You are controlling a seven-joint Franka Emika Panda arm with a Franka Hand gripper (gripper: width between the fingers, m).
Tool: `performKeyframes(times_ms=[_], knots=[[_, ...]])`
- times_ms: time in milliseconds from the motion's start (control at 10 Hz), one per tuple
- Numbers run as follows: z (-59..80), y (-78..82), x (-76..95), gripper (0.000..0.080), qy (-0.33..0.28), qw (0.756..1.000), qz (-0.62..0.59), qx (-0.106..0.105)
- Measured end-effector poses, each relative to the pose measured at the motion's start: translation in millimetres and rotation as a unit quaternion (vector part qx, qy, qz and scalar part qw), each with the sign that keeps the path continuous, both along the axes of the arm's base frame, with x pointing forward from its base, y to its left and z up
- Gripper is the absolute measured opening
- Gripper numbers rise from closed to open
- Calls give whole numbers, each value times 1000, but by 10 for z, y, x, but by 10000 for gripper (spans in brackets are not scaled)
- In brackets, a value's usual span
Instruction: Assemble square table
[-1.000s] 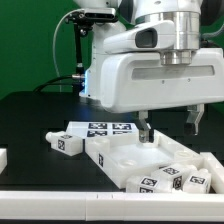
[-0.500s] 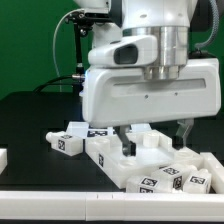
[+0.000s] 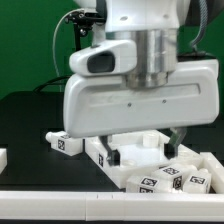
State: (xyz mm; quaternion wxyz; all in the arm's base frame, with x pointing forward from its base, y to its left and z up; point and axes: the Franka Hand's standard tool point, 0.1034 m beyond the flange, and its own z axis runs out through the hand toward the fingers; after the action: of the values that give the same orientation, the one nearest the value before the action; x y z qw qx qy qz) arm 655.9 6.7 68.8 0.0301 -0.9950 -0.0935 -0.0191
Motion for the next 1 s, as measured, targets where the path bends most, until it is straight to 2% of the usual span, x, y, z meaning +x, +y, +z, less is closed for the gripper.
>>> performKeyframes(times_ms=[200, 400, 1000], knots=[[-140, -97, -31, 649, 12, 1000, -10, 3], [-264, -20, -147, 649, 14, 1000, -7, 2], [-384, -151, -203, 649, 16, 1000, -3, 0]])
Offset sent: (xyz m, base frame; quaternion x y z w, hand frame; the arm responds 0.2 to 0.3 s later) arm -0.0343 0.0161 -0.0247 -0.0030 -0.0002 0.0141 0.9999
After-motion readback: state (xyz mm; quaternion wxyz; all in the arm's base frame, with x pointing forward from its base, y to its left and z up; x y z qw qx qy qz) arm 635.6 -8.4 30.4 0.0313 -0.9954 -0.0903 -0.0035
